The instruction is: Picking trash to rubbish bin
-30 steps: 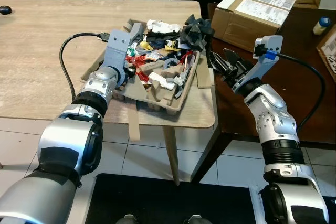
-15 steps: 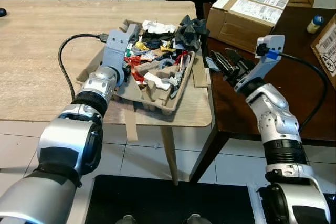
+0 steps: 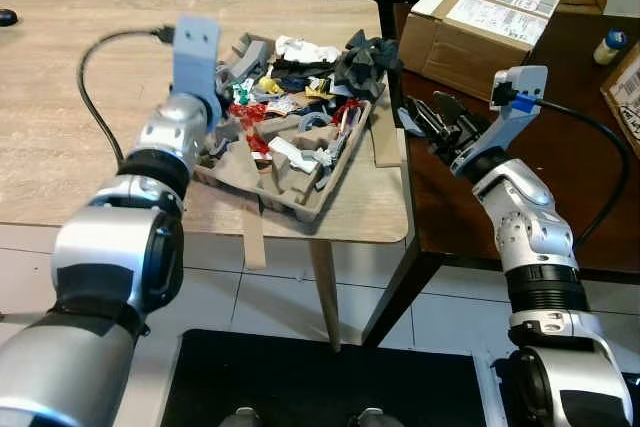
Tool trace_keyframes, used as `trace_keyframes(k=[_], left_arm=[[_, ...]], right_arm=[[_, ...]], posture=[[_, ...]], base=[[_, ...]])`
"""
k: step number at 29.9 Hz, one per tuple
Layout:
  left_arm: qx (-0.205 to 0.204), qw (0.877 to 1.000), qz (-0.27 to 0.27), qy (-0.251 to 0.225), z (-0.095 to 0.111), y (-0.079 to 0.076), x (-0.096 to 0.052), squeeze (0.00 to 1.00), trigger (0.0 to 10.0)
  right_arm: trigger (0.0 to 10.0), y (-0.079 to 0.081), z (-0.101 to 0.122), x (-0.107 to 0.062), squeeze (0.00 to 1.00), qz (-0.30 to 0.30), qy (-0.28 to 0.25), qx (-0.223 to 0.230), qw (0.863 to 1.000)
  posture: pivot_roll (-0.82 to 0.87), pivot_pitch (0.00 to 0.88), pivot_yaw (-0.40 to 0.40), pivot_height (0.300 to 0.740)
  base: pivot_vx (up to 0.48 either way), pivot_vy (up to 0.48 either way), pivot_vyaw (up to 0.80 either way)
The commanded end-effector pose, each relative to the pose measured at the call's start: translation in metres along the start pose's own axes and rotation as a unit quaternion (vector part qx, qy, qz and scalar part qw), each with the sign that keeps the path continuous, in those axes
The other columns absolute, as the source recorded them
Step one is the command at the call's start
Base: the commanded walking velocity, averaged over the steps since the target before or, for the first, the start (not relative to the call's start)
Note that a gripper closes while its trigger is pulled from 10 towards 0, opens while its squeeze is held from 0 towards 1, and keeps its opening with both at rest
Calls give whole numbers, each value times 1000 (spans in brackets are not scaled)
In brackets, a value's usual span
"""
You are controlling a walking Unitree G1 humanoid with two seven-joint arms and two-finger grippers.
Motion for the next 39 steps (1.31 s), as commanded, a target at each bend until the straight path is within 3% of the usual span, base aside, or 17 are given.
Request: trace_keyframes(k=[1, 8, 10, 11, 13, 16, 18, 19, 20, 21, 23, 27, 31, 32, 34, 37, 39], left_arm=[[6, 1000, -5, -2, 1, 1, 0, 0, 0], [18, 1000, -19, -5, -2, -7, 0, 0, 0], [-74, 992, -93, -37, 15, -28, -1, 0, 0], [-74, 992, -93, -37, 15, -28, -1, 0, 0], [-136, 977, -149, -73, 33, -38, -6, 0, 0], [-155, 967, -179, -90, 41, -38, -9, 0, 0], [-164, 953, -236, -96, 45, -44, -17, 0, 0], [-164, 953, -236, -96, 45, -44, -17, 0, 0], [-163, 937, -290, -108, 49, -48, -27, 0, 0], [-163, 937, -290, -108, 49, -48, -27, 0, 0], [-139, 920, -346, -118, 49, -54, -43, 0, 0], [13, 903, -422, -79, 15, -77, -79, 0, 0], [72, 896, -433, -66, -4, -79, -93, 0, 0], [72, 896, -433, -66, -4, -79, -93, 0, 0], [57, 875, -475, -72, -6, -84, -118, 0, 0], [39, 864, -497, -73, -4, -86, -130, 0, 0], [-1, 841, -537, -66, -3, -88, -153, 0, 0]], right_arm=[[10000, -3, 2, 0, 0, -2, -3, -2, 1000], [10000, -5, 3, -1, 0, -4, -4, -3, 1000], [10000, -7, 5, -2, 0, -8, -7, 0, 1000], [10000, -7, 5, -2, 0, -8, -7, 0, 1000], [10000, -8, 5, -4, 0, -10, -9, 2, 1000], [10000, -8, 7, -5, 0, -9, -13, 7, 1000], [10000, -5, 13, -9, 0, -5, -28, 21, 999], [10000, -5, 13, -9, 0, -5, -28, 21, 999], [10000, -2, 23, -14, 0, 2, -48, 45, 998], [10000, -2, 23, -14, 0, 2, -48, 45, 998], [10000, 7, 33, -19, 0, 25, -66, 74, 995], [10000, 23, 38, -30, 0, 61, -61, 86, 993], [10000, 37, 35, -38, 0, 92, -44, 76, 992], [10000, 37, 35, -38, 0, 92, -44, 76, 992], [10000, 59, 29, -52, 0, 150, -15, 64, 986], [10000, 70, 27, -59, 0, 181, -1, 60, 982], [10000, 96, 25, -77, 0, 260, 33, 52, 964]], posture=[[85, 211, 36, 740], [83, 212, 38, 740], [83, 214, 39, 740], [83, 214, 39, 740], [86, 213, 44, 740], [88, 212, 44, 740], [97, 210, 45, 740], [97, 210, 45, 740], [99, 210, 45, 740], [99, 210, 45, 740], [99, 210, 45, 740], [103, 211, 44, 740], [104, 219, 37, 740], [104, 219, 37, 740], [104, 219, 37, 740], [103, 222, 37, 740], [99, 220, 39, 740]], base=[[0, 0, 0], [0, 0, 0], [0, 0, 0], [0, 0, 0], [0, 0, 0], [0, 0, 0], [0, 0, 0], [0, 0, 0], [0, 0, 0], [0, 0, 0], [0, 0, 0], [0, 0, 0], [0, 0, 0], [0, 0, 0], [0, 0, 0], [0, 0, 0], [0, 0, 0]])
Point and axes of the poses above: a point about 5 cm out from each wrist's last joint towards the gripper, its own x axis pointing out of the wrist towards the gripper, its own z axis along the axis of the wrist's last joint, y = z × x, the point moved 6 cm from there along x, pointing out of the wrist towards the gripper, and after that the axes turned 6 degrees about -x, right-handed, at the moved point
